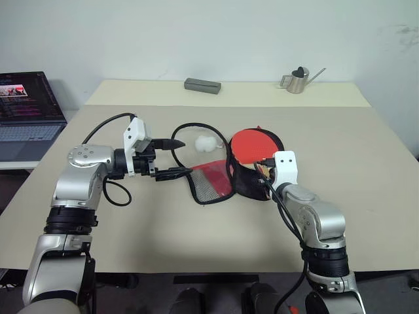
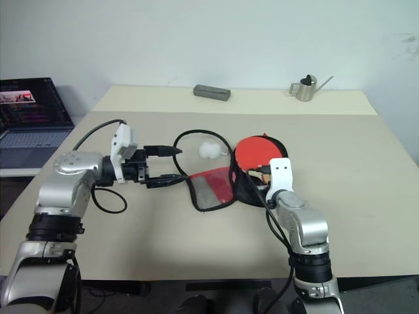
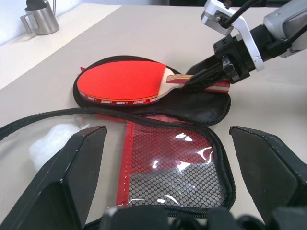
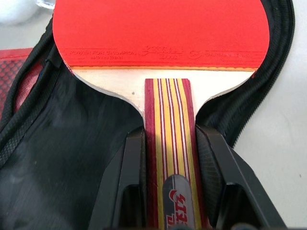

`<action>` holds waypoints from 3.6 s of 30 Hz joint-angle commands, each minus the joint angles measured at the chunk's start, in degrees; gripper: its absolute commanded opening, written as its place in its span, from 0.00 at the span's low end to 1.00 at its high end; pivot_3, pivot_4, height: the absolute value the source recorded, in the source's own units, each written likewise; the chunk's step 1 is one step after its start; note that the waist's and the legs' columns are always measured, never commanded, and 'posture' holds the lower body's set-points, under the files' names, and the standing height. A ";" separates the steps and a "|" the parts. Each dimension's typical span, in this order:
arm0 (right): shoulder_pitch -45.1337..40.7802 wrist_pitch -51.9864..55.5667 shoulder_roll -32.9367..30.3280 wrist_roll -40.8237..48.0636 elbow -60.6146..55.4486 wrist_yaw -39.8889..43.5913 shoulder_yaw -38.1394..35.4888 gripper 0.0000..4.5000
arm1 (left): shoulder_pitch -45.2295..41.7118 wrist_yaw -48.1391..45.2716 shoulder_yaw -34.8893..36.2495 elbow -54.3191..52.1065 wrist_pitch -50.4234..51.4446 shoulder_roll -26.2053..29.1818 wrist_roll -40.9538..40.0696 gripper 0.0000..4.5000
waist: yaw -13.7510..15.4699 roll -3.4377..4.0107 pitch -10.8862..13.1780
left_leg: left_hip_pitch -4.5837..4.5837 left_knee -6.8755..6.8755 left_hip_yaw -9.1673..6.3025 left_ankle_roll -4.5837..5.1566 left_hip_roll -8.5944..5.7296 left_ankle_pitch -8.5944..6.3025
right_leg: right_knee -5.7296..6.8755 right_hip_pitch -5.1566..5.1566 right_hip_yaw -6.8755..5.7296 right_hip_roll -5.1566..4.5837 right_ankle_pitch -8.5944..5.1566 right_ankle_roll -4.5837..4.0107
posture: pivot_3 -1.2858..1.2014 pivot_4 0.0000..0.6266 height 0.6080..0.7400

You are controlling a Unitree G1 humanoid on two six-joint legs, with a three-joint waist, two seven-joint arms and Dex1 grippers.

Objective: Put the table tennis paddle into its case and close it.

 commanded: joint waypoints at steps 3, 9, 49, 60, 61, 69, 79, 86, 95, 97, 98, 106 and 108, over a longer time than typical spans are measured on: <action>-1.44 -2.15 -0.25 -0.32 0.27 0.16 -0.31 0.24 | -1.12 -0.40 0.48 -0.72 -0.88 0.23 -0.54 1.00 | -0.04 0.00 0.00 | -0.01 0.00 0.00 0.00 0.00 0.00 | -0.01 0.00 0.00 0.00 0.00 0.00 | 0.52 0.24 1.00; -1.32 -2.25 -0.32 -0.69 0.81 -0.47 -0.54 0.24 | -1.42 -0.41 0.34 -0.38 -1.01 -0.04 -0.46 1.00 | -0.04 0.00 0.00 | 0.00 0.00 0.00 0.00 0.00 0.00 | 0.00 0.00 0.00 0.00 0.00 0.00 | 0.52 0.24 1.00; 14.63 -2.33 -39.95 13.07 -19.66 32.34 -6.69 0.01 | -2.07 -5.83 -4.14 -5.65 2.30 -3.03 -2.42 1.00 | 0.09 -0.01 0.00 | 0.00 0.01 0.03 0.02 0.00 -0.01 | -0.07 0.07 0.02 0.03 -0.01 0.03 | 0.52 0.24 1.00; 14.87 -6.91 -41.26 15.48 -16.06 37.62 -4.05 0.28 | -2.84 -7.21 -5.78 -6.69 3.17 -2.63 -2.72 1.00 | 0.31 -0.02 0.01 | 0.01 0.04 0.00 0.01 0.02 -0.01 | -0.07 0.11 0.00 0.07 -0.01 0.03 | 0.52 0.24 1.00; 14.47 -7.34 -41.36 15.12 -15.48 37.58 -3.47 0.35 | -2.83 -7.27 -5.77 -6.64 3.16 -2.59 -2.70 1.00 | 0.31 -0.02 0.01 | 0.01 0.04 0.00 0.01 0.02 -0.01 | -0.07 0.12 0.00 0.07 -0.01 0.03 | 0.52 0.24 1.00; 11.64 -14.43 -40.95 9.44 -8.52 37.68 3.88 0.50 | -2.77 -7.33 -5.83 -6.63 3.09 -2.68 -2.59 1.00 | 0.35 -0.02 0.01 | 0.02 0.05 0.01 0.01 0.01 -0.01 | -0.07 0.12 0.01 0.06 -0.01 0.03 | 0.52 0.24 1.00; 8.36 -22.71 -38.79 2.05 -0.05 36.39 9.02 0.50 | -2.71 -7.75 -5.71 -5.49 1.93 -2.54 -2.31 1.00 | 0.39 -0.02 0.01 | 0.02 0.06 0.02 0.01 0.01 -0.01 | -0.07 0.12 0.01 0.05 0.00 0.03 | 0.52 0.24 1.00; 7.16 -24.19 -36.72 0.87 0.40 36.34 8.97 0.50 | -2.65 -7.95 -5.47 -4.72 1.27 -2.29 -2.20 1.00 | 0.33 -0.02 0.01 | 0.03 0.06 0.01 0.01 0.02 -0.01 | -0.05 0.11 0.00 0.06 0.00 0.02 | 0.52 0.24 1.00; 5.79 -20.53 -35.95 3.09 -2.67 37.35 5.11 0.50 | -2.51 -8.00 -5.52 -4.13 0.84 -2.26 -2.16 1.00 | 0.38 -0.02 0.01 | 0.02 0.07 -0.01 0.01 0.02 -0.01 | -0.05 0.11 -0.01 0.05 0.00 0.02 | 0.52 0.24 1.00; 6.06 -19.84 -36.57 3.58 -3.72 37.91 4.70 0.50 | -2.58 -8.05 -5.54 -3.78 0.63 -2.28 -2.12 1.00 | 0.38 -0.02 0.01 | 0.03 0.06 -0.01 0.01 0.01 -0.01 | -0.05 0.11 -0.01 0.05 0.00 0.02 | 0.52 0.24 1.00; 6.35 -19.37 -36.72 4.10 -4.36 38.41 4.48 0.50 | -2.61 -8.08 -5.55 -3.62 0.51 -2.30 -2.10 1.00 | 0.38 -0.02 0.01 | 0.03 0.06 0.00 0.01 0.01 -0.01 | -0.05 0.11 0.00 0.05 0.00 0.02 | 0.52 0.24 1.00; 8.02 -20.58 -36.89 3.04 -4.30 37.39 4.32 0.50 | -2.59 -8.15 -5.76 -3.18 0.19 -2.65 -2.14 1.00 | 0.38 -0.02 0.01 | 0.03 0.07 -0.01 0.01 0.01 -0.01 | -0.05 0.12 -0.01 0.05 0.00 0.02 | 0.52 0.24 1.00; 8.02 -21.60 -37.72 3.15 -3.03 37.99 3.18 0.50 | -2.55 -8.44 -5.85 -3.21 0.22 -2.55 -2.17 1.00 | 0.38 -0.02 0.01 | 0.03 0.07 -0.01 0.01 0.01 -0.01 | -0.05 0.12 -0.01 0.05 0.00 0.02 | 0.52 0.24 1.00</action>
